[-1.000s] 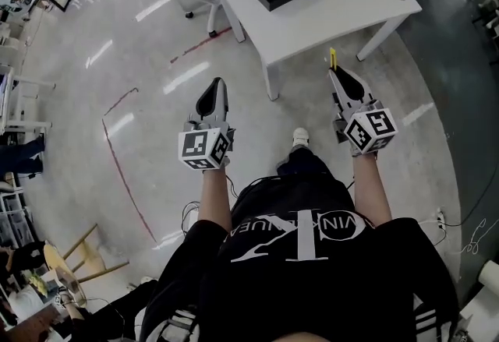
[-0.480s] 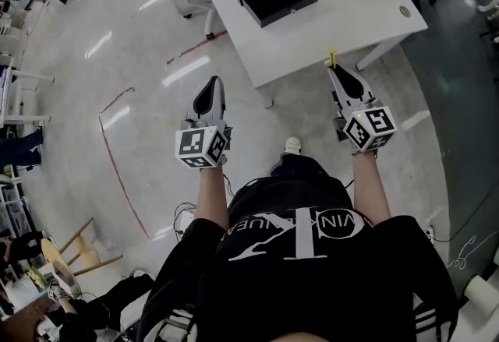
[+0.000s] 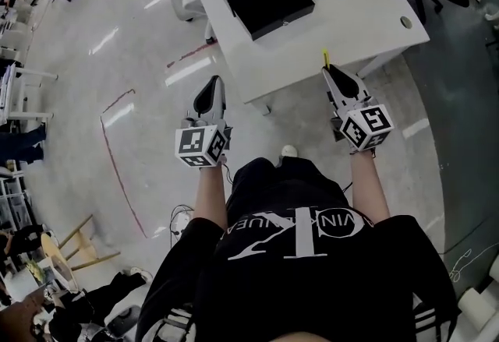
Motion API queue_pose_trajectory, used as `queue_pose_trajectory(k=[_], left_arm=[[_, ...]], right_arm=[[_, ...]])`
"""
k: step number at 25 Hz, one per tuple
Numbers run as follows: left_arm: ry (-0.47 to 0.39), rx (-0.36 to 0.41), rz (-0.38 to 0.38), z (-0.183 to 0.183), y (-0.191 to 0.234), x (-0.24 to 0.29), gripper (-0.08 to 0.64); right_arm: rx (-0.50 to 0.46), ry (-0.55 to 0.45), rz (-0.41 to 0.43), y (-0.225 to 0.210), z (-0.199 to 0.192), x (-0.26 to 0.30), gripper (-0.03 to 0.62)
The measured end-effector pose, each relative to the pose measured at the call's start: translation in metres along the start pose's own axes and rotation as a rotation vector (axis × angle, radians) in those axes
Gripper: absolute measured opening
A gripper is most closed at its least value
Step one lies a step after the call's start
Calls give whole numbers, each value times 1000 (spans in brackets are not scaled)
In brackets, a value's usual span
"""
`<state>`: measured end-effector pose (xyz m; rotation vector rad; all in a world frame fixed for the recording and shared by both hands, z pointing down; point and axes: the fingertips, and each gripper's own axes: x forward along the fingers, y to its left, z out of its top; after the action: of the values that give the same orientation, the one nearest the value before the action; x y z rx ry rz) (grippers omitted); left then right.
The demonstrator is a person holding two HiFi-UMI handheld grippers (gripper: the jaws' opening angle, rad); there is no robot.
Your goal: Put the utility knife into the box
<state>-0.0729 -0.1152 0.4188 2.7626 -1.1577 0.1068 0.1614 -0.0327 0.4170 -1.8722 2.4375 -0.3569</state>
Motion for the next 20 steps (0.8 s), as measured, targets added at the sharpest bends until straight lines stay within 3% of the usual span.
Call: queue_pose_trajectory(k=[12, 20], left_arm=[[54, -10, 11, -20, 10, 32, 11], [11, -18, -3, -9, 22, 90, 11]], right_arm=[[33, 33, 20, -23, -18, 24, 54], [13, 27, 13, -60, 1, 61, 54]])
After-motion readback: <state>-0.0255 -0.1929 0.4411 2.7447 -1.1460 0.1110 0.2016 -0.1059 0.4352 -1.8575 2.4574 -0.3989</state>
